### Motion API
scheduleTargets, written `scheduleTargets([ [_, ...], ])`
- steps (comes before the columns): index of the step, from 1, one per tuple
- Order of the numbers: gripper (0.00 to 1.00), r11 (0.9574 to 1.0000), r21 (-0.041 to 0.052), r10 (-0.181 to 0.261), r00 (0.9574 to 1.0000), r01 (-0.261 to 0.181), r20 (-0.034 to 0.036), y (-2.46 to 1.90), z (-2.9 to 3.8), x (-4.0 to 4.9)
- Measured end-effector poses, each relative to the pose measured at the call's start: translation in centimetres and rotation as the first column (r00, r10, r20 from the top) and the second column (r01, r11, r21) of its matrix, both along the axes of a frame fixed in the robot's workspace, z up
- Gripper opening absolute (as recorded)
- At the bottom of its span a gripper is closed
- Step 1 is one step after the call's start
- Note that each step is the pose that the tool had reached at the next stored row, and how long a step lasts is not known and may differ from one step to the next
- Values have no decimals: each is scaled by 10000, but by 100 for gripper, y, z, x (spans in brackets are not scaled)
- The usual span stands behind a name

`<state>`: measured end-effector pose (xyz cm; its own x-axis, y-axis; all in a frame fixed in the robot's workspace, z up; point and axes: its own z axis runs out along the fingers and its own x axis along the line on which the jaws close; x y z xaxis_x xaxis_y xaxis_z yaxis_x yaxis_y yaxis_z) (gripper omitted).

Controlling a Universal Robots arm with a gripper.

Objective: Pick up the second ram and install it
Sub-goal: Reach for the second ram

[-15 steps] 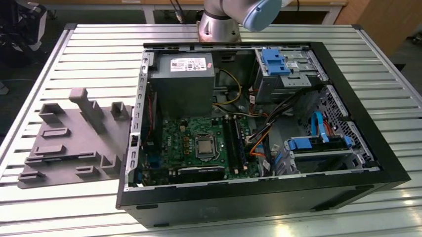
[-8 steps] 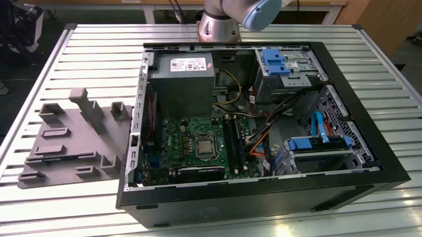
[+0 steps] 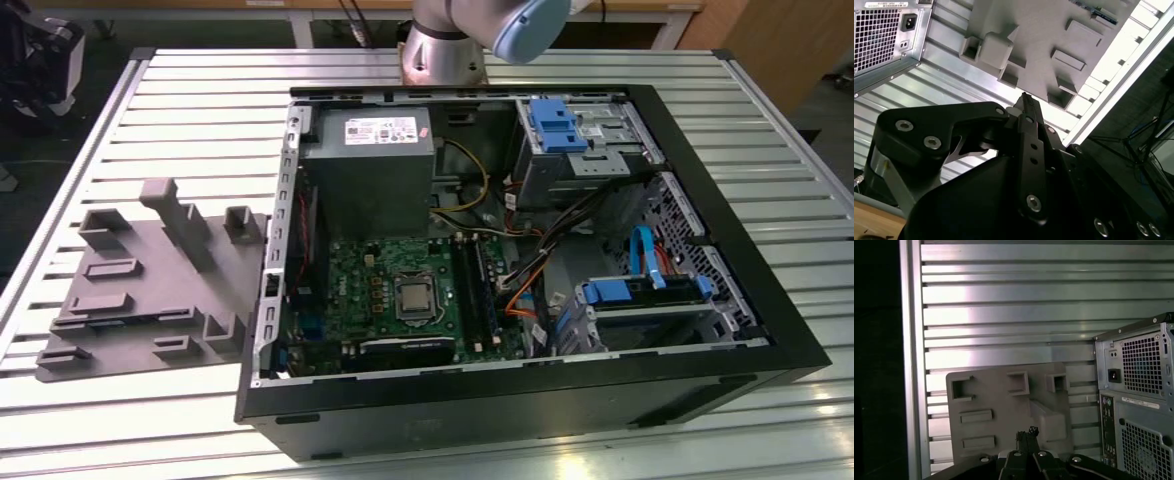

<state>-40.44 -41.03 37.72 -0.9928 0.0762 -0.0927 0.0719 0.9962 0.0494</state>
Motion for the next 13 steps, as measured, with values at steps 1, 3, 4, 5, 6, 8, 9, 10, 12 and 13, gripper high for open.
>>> scheduleTargets([
  [1, 11, 10000, 0, 0, 10000, 0, 0, -16, -5, 0],
  [3, 11, 10000, 0, 0, 10000, 0, 1, -46, -15, 0],
  [4, 11, 10000, 0, 0, 10000, 0, 0, -60, -20, 0],
  [5, 11, 10000, 0, 0, 10000, 0, 1, -73, -27, 0],
  [6, 11, 10000, 0, 0, 10000, 0, 1, -86, -33, 0],
  [8, 11, 10000, -1, 0, 10000, 0, 0, -113, -45, 0],
  [9, 11, 10000, 0, 0, 10000, 0, 0, -125, -51, 0],
  [10, 11, 10000, 0, 0, 10000, 0, 1, -139, -57, 0],
  [12, 11, 10000, 0, 0, 10000, 0, 0, -162, -67, 0],
  [13, 11, 10000, 0, 0, 10000, 0, 0, -171, -72, 0],
])
